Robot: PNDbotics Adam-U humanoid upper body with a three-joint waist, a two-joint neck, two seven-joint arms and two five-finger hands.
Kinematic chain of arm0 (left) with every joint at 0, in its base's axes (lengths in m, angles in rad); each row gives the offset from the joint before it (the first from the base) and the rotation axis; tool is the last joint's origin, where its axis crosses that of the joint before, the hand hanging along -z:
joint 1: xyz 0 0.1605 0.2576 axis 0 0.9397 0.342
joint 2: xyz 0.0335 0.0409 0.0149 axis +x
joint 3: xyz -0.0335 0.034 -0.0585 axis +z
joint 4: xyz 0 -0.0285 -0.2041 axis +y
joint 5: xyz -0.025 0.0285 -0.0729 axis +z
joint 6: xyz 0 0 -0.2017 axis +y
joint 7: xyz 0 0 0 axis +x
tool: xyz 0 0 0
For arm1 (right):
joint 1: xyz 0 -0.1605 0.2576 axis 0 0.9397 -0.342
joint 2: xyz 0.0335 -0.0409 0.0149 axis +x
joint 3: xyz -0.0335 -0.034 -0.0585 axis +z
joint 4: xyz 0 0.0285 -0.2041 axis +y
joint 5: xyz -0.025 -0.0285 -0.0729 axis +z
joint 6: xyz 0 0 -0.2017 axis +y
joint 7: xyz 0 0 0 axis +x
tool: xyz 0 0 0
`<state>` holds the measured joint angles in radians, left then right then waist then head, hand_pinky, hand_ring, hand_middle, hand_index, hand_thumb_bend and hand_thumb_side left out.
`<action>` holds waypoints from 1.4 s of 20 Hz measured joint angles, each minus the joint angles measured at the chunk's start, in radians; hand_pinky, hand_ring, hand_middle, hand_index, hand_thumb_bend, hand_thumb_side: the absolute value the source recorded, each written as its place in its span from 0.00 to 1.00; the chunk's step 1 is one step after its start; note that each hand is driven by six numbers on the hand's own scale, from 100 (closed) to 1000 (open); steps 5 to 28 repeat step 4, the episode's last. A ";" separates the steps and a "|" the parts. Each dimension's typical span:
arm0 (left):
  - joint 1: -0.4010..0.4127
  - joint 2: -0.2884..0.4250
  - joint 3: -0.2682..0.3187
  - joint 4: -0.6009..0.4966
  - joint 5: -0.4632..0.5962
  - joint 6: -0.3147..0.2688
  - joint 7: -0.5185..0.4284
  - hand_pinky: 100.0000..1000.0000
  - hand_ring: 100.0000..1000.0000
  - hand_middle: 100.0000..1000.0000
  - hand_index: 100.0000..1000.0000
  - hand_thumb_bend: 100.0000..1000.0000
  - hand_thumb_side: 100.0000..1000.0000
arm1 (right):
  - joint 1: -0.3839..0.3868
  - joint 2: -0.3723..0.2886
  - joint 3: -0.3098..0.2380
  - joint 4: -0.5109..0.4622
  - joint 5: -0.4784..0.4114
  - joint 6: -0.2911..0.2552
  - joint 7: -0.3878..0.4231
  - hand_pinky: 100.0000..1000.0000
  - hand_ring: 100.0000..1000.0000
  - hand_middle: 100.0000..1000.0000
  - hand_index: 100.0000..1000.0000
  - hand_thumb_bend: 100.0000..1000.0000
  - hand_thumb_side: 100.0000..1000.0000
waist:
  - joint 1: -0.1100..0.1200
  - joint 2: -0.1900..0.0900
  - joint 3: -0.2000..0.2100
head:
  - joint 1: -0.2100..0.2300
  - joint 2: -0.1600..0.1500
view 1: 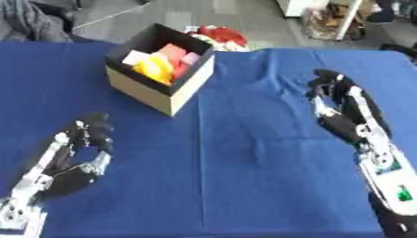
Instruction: Pick up objects on the table and place them in the box.
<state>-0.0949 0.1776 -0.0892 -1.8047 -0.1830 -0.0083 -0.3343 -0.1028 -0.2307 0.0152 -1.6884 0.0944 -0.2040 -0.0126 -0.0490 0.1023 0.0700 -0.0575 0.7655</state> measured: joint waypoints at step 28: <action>0.006 0.000 0.000 0.005 0.001 0.000 0.000 0.71 0.62 0.65 0.87 0.00 0.18 | 0.018 0.006 0.005 0.000 0.000 0.003 -0.007 0.81 0.54 0.56 0.78 0.00 0.23 | 0.000 0.000 0.000 | 0.005 0.000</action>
